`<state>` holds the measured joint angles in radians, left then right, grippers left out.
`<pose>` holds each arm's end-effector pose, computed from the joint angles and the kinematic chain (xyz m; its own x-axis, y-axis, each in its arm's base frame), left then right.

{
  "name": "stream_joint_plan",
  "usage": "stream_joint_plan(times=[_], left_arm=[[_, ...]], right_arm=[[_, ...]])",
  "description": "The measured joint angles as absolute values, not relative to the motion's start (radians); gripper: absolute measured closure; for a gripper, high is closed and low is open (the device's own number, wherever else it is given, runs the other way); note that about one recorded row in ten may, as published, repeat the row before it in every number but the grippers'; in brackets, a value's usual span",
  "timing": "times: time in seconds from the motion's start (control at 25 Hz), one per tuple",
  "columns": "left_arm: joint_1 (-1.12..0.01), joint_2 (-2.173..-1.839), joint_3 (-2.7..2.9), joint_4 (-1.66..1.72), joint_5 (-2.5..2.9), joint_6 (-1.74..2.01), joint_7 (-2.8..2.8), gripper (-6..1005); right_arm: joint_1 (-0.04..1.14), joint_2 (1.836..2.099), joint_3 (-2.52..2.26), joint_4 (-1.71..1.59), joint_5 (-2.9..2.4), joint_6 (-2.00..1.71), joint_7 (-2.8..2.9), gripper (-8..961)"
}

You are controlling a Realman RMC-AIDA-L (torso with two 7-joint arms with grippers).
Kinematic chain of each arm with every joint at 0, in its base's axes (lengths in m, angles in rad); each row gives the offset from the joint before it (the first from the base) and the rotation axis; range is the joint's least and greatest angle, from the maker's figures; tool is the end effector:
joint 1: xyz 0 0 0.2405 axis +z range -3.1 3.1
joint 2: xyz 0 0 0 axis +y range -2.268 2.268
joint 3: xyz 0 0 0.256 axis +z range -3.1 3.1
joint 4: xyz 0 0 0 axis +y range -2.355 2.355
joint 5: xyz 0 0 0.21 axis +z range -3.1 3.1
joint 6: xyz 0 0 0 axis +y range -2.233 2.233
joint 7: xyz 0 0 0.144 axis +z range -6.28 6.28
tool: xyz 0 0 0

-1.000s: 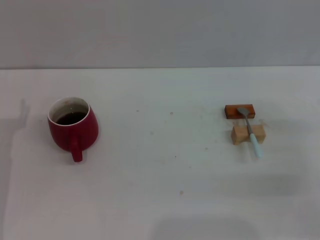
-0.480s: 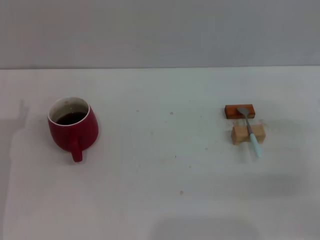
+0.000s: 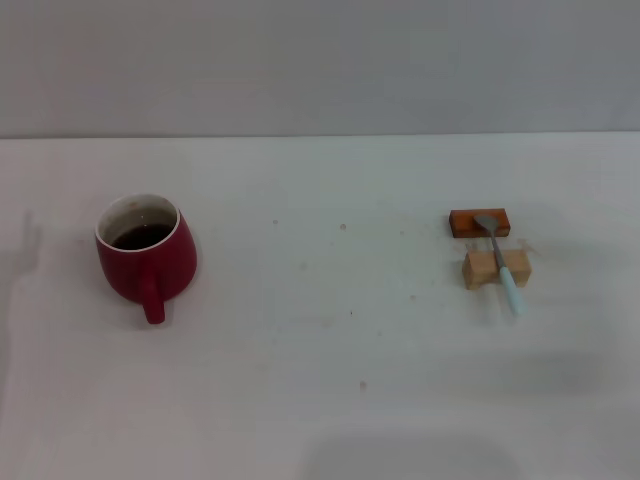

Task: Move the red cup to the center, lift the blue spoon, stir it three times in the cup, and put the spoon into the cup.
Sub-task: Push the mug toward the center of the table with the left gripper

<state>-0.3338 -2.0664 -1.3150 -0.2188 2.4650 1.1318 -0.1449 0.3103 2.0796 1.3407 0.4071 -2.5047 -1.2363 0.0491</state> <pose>-0.3751 0.3138 0.0376 0.6534 -0.0876 0.7519 0.7527 0.1807 -0.6330 0.3227 0.3297 0.0503 0.6443 0.3123 -0.6981 -0.7556 0.1188 -0.6442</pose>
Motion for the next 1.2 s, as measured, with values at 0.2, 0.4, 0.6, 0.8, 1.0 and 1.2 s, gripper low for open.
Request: stream_joint_plan(times=[0.2,0.4,0.6,0.8,1.0,1.2], left_arm=[[-0.318,-2.068,-1.297,-0.194,2.468,1.121,-0.144,279],[-0.305,-2.067,-1.269,-0.189,2.468,1.118,-0.141,495],[-0.312,-2.066,-1.196,-0.18,2.469,1.081,0.006,694],[-0.341,-2.068,-1.184,-0.18,2.469,1.006,0.153,899],[-0.36,-2.067,-1.183,-0.179,2.469,0.984,0.279,993],[-0.376,-2.067,-1.146,-0.181,2.468,0.957,0.411,1001]], right_arm=[[0.305,2.079,1.34,0.406,-2.506,-1.236,0.049,170],[0.301,2.079,1.341,0.406,-2.507,-1.248,0.049,171],[0.297,2.079,1.341,0.407,-2.507,-1.259,0.049,171],[0.291,2.079,1.338,0.418,-2.507,-1.261,0.049,170],[0.289,2.078,1.33,0.42,-2.508,-1.261,0.049,170],[0.287,2.078,1.324,0.419,-2.508,-1.261,0.049,171]])
